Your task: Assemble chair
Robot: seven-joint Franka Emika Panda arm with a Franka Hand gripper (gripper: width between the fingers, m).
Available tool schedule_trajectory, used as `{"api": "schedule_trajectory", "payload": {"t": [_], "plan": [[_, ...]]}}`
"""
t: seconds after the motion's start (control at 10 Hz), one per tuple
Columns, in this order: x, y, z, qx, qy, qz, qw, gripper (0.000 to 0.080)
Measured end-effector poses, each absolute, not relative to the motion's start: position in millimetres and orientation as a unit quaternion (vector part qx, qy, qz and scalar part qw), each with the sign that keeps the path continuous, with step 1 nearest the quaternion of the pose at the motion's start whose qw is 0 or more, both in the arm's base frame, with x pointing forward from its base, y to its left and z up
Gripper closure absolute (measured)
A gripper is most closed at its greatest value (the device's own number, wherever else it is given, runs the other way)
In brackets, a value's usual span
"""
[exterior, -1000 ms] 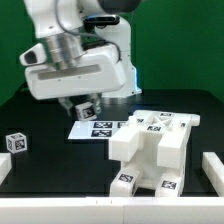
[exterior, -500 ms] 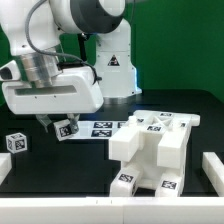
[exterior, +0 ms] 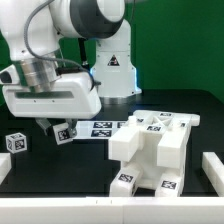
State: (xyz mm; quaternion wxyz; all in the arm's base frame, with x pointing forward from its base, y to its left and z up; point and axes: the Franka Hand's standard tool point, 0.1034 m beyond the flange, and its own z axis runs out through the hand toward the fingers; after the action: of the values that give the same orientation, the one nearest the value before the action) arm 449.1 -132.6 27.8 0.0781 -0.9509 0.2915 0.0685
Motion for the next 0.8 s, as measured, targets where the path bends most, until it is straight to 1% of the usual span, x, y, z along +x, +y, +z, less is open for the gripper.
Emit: {"api": "schedule_trajectory", "payload": {"t": [0.1, 0.3, 0.4, 0.8], "plan": [[448, -135, 22.2, -0.949, 0.298, 0.071, 0.073, 0.0400], [447, -146, 11.5, -0.952, 0.296, 0.060, 0.053, 0.0400], [448, -148, 8.8, -0.953, 0.295, 0.055, 0.047, 0.0400], [448, -150, 8.3, -0.953, 0.296, 0.053, 0.045, 0.0391]]}}
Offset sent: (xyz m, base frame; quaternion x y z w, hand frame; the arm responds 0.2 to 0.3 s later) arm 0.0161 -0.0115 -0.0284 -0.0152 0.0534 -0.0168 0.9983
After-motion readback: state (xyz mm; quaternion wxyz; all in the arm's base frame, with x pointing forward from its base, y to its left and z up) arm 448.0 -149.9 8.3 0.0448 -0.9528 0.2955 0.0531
